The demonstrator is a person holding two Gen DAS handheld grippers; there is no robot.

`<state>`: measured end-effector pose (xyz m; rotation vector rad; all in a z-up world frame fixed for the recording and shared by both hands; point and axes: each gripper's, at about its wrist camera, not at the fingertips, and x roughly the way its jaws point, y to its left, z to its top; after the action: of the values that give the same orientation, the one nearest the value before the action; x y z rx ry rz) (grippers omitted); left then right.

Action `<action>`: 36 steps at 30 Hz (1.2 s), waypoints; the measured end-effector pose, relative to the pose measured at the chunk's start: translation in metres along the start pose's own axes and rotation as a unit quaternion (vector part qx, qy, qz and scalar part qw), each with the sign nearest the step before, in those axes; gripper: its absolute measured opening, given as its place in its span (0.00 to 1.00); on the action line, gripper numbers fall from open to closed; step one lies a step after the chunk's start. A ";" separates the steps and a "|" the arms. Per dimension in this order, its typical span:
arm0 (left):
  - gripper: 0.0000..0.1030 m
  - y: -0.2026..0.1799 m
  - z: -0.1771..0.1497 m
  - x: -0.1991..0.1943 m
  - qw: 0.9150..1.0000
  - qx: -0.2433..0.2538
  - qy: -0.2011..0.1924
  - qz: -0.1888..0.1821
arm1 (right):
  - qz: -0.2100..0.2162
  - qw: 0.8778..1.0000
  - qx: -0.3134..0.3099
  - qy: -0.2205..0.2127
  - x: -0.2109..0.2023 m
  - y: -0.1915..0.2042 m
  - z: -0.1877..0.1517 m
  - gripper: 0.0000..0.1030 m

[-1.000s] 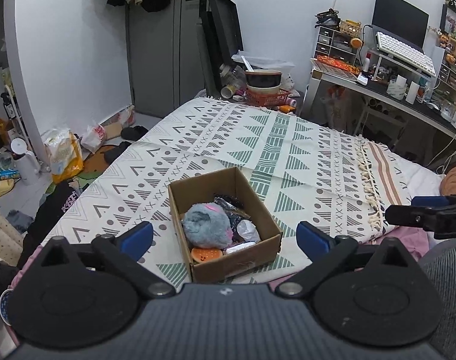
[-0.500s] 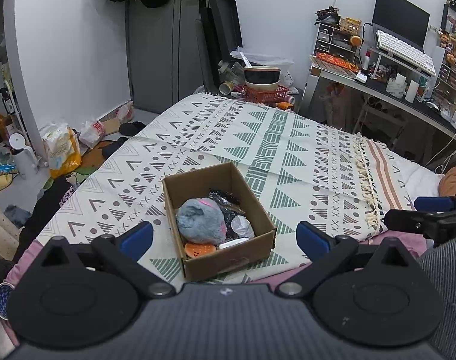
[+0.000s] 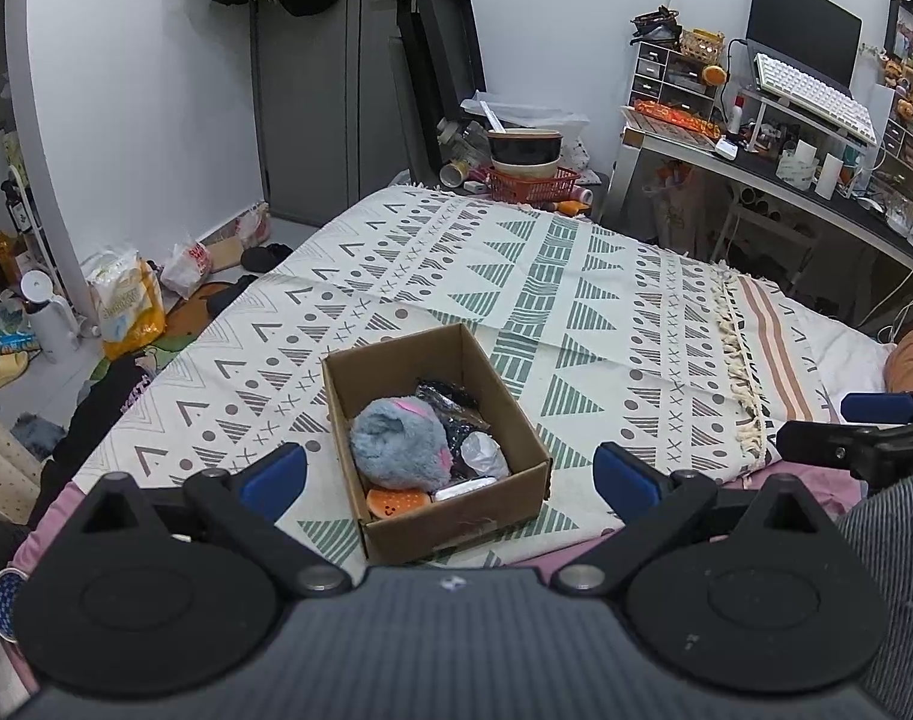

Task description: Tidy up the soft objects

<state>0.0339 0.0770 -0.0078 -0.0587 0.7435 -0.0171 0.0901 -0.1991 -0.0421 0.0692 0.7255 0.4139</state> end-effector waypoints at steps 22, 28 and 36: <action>0.98 -0.009 -0.002 0.006 1.000 0.000 -0.001 0.003 | -0.014 1.000 -0.006 0.000 0.002 -0.007 0.000 1.00; 0.98 -0.008 0.000 0.007 1.000 0.002 0.006 -0.001 | -0.009 1.000 -0.001 -0.001 0.002 -0.007 -0.001 1.00; 0.98 -0.011 -0.001 0.004 1.000 0.004 0.000 0.010 | -0.011 1.000 0.000 0.001 0.002 -0.008 0.000 1.00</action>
<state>0.0366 0.0659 -0.0106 -0.0431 0.7443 -0.0014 0.0939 -0.2052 -0.0451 0.0607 0.7274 0.3937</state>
